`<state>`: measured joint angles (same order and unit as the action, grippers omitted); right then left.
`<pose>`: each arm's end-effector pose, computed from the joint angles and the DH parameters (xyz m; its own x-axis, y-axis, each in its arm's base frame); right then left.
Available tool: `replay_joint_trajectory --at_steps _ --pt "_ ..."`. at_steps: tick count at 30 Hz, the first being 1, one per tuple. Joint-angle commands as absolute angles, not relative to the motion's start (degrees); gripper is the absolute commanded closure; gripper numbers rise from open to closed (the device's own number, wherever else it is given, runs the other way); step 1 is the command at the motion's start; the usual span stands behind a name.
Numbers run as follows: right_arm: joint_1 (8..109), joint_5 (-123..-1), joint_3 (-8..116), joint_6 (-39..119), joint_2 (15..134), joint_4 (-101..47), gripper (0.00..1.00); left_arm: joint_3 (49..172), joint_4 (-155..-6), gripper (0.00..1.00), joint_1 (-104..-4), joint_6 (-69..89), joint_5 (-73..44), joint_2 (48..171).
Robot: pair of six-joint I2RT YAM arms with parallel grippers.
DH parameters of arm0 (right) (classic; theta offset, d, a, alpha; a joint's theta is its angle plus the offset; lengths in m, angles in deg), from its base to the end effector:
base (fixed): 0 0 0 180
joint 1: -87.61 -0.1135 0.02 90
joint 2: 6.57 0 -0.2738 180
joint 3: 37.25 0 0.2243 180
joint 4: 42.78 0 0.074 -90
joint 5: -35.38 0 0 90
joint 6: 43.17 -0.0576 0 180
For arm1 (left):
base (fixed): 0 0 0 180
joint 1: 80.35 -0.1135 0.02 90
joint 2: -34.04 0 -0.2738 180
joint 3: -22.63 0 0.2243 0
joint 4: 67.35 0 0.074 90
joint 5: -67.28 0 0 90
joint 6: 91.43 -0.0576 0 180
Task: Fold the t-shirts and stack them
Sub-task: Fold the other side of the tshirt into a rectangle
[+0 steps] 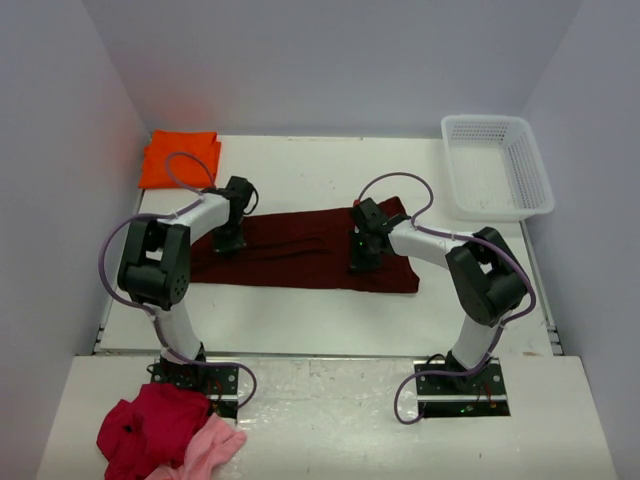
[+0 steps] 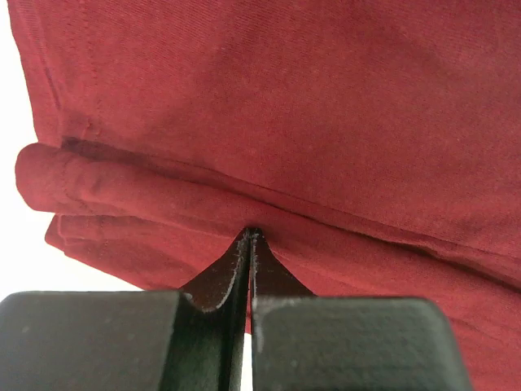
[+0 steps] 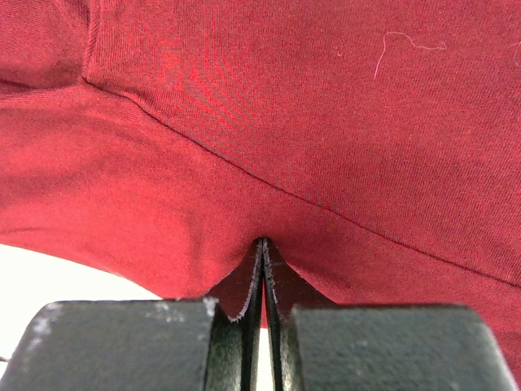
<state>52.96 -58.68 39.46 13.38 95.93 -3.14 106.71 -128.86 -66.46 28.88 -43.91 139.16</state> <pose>0.2740 0.1943 0.1637 -0.9502 0.0116 -0.3114 -0.0810 0.9557 0.2829 0.3130 -0.0560 0.1707 -0.9210 -0.2570 -0.2928 -0.3318 0.9112 0.2440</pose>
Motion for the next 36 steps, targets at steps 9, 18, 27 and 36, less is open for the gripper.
replay_joint_trajectory --at_steps 9,18,27,36 --pt "52.7 -58.8 41.1 12.6 97.4 -4.3 1.0 105.3 -129.1 1.0 -66.5 28.4 -47.0 134.6" --pt "52.8 -59.8 40.8 13.0 97.3 -5.1 1.0 106.1 -135.4 0.97 -69.9 33.7 -58.4 131.5" --pt "52.8 -60.8 41.1 14.2 98.5 -5.5 1.0 102.0 -128.3 0.62 -80.4 26.4 -47.9 127.8" --pt "52.8 -61.0 40.7 14.3 97.6 -6.2 1.0 101.1 -124.1 0.64 -82.9 24.3 -40.0 129.3"
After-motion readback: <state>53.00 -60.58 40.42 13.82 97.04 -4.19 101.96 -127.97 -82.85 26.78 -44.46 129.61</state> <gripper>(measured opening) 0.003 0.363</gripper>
